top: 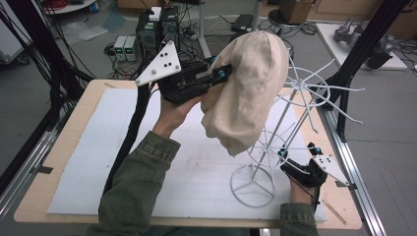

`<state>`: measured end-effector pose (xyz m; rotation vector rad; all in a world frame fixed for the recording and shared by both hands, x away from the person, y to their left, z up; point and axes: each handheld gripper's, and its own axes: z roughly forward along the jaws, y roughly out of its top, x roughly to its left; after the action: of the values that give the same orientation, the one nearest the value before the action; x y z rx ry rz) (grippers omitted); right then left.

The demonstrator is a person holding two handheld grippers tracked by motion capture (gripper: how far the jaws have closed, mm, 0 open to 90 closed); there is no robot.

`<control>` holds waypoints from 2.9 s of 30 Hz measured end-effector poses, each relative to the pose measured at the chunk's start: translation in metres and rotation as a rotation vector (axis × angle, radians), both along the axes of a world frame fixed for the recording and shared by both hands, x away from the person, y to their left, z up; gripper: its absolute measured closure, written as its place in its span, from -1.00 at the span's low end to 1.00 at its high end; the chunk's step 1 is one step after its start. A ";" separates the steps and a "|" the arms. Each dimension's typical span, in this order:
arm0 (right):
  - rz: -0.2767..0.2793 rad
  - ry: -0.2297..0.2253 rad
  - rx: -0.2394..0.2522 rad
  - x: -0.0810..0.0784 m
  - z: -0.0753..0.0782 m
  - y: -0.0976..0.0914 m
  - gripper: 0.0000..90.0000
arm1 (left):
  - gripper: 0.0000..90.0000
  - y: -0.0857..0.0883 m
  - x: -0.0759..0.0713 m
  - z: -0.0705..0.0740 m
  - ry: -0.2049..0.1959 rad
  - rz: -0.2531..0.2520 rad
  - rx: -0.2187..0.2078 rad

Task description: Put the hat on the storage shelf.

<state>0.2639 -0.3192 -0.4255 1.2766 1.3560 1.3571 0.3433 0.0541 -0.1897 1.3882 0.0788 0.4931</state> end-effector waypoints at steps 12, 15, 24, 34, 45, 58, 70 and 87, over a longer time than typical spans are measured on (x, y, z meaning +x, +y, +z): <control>-0.003 0.001 0.003 0.000 0.000 0.000 -0.94 | 0.75 0.015 0.004 -0.008 0.005 -0.038 0.109; -0.003 -0.002 0.000 0.000 0.000 0.000 -0.94 | 0.72 0.018 0.006 -0.011 0.006 -0.066 0.158; -0.006 -0.002 -0.001 0.000 0.000 0.000 -0.94 | 0.56 0.020 0.004 -0.013 -0.012 -0.046 0.181; -0.004 -0.003 0.001 0.000 0.000 0.000 -0.94 | 0.09 0.025 0.007 -0.015 0.014 -0.008 0.144; -0.006 0.000 -0.002 0.000 0.000 0.000 -0.94 | -0.15 0.040 0.013 -0.018 0.038 0.061 0.062; -0.007 0.002 -0.005 0.000 0.000 0.001 -0.94 | -0.27 0.066 0.009 -0.018 0.036 0.126 0.002; -0.008 0.003 -0.007 0.000 0.000 0.001 -0.94 | -0.34 0.100 -0.002 -0.023 0.047 0.264 -0.028; -0.008 -0.001 -0.015 0.000 0.000 0.002 -0.94 | -0.39 0.168 -0.027 -0.065 0.062 0.536 -0.061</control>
<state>0.2635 -0.3173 -0.4257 1.2699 1.3560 1.3395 0.3161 0.2225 -0.2549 1.3168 0.5221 0.8830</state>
